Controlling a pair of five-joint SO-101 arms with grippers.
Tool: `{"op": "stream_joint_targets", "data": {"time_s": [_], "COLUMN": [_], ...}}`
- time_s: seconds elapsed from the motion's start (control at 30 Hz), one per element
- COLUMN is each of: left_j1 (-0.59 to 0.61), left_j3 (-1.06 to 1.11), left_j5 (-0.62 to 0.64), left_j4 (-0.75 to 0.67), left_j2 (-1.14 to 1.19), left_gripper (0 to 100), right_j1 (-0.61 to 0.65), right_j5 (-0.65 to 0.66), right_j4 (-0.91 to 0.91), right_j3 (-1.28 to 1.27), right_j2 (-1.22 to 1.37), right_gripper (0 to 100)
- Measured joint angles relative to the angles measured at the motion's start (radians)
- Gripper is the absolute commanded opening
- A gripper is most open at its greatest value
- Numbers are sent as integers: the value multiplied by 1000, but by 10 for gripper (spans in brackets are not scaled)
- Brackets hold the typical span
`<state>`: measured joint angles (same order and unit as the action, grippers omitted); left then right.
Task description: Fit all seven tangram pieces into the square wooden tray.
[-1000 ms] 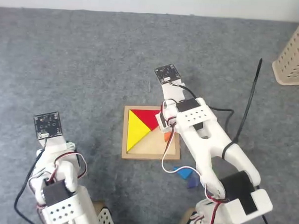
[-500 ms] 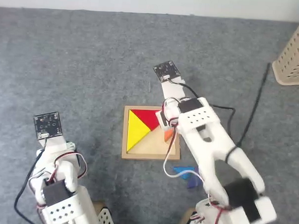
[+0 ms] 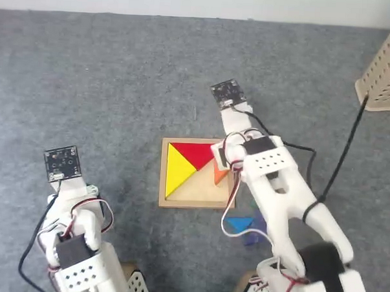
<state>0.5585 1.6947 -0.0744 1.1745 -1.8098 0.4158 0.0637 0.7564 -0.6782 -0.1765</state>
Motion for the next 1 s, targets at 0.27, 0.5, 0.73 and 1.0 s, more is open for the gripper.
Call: {"op": "stream_joint_targets", "data": {"time_s": [0.27, 0.5, 0.73, 1.0], "left_j1": [0, 0, 0, 0], "left_j3": [0, 0, 0, 0], "left_j5": [0, 0, 0, 0], "left_j4": [0, 0, 0, 0], "left_j2": [0, 0, 0, 0], "left_gripper": [13, 13, 13, 13], "right_j1": [-8, -8, -5, 66], "right_j5": [23, 38, 38, 48], "right_j4": [-103, -104, -97, -49], "right_j3": [2, 11, 11, -26], "right_j2": [143, 178, 110, 17], "right_gripper": [8, 8, 8, 9]}}
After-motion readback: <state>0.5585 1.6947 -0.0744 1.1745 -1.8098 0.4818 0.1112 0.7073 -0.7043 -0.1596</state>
